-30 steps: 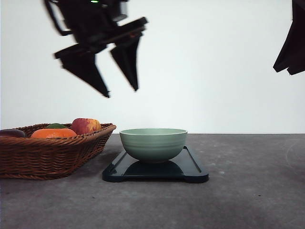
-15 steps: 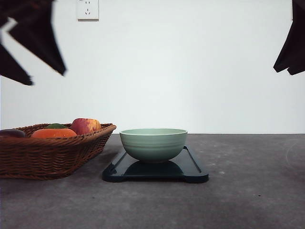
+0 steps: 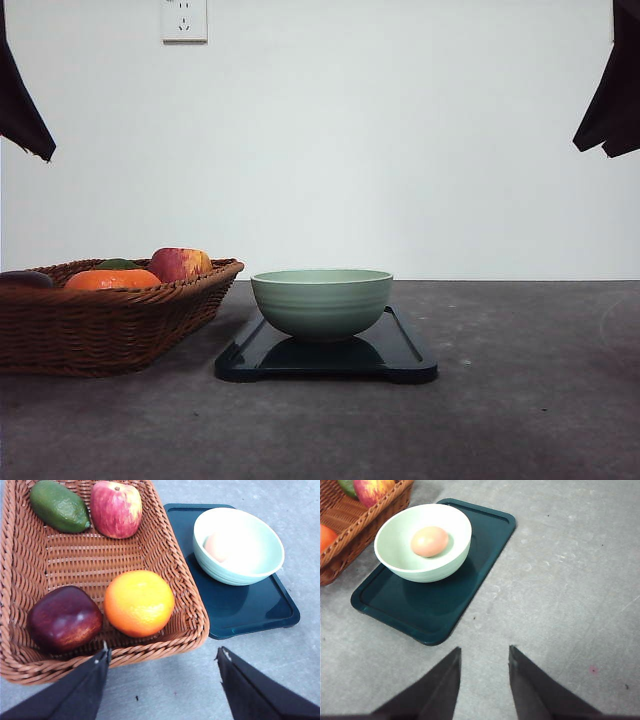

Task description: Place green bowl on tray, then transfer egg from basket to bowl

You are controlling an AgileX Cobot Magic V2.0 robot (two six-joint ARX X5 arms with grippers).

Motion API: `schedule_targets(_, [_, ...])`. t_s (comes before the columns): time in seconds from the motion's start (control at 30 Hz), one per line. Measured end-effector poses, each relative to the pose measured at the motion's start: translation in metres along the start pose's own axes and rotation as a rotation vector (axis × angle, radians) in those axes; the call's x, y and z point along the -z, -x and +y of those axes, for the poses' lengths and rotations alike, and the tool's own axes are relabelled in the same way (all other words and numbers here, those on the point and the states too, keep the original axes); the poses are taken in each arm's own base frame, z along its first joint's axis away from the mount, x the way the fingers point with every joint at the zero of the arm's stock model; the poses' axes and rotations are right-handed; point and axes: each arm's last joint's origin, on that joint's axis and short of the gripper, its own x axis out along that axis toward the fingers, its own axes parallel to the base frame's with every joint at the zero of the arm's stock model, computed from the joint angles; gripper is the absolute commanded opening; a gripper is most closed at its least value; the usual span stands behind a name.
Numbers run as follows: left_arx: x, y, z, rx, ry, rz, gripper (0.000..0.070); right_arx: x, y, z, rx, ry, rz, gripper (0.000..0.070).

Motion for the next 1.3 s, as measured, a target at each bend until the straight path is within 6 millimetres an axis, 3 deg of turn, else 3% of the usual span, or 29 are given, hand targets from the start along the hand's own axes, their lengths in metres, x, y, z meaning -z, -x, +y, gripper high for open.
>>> schedule_targets(0.03, [0.000,0.000,0.000,0.000,0.000,0.000,0.0051,0.000,0.000,0.000,0.000,-0.001,0.000,0.0026])
schedule_targets(0.07, [0.000,0.000,0.000,0.000,0.002,0.000,0.0001,0.000,0.000,0.000,0.000,-0.001,0.000,0.0011])
schedule_targets(0.7, [0.000,0.001,0.000,-0.001,0.013,-0.003,0.0000,0.000,0.000,0.001,-0.023,-0.001,0.002,0.0014])
schedule_targets(0.83, [0.003,0.005,0.010,-0.040,0.046,-0.056,0.0000,0.000,0.000,0.001,-0.023,-0.001,0.002,0.0014])
schedule_targets(1.07, [0.040,0.000,0.044,-0.169,0.062,-0.221,0.0000,0.000,0.000,0.001,-0.023,-0.001,0.002,0.0014])
schedule_targets(1.3, [0.073,0.001,0.062,-0.270,-0.022,-0.363,0.0000,0.000,0.000,0.001,-0.023,0.000,0.002,0.0014])
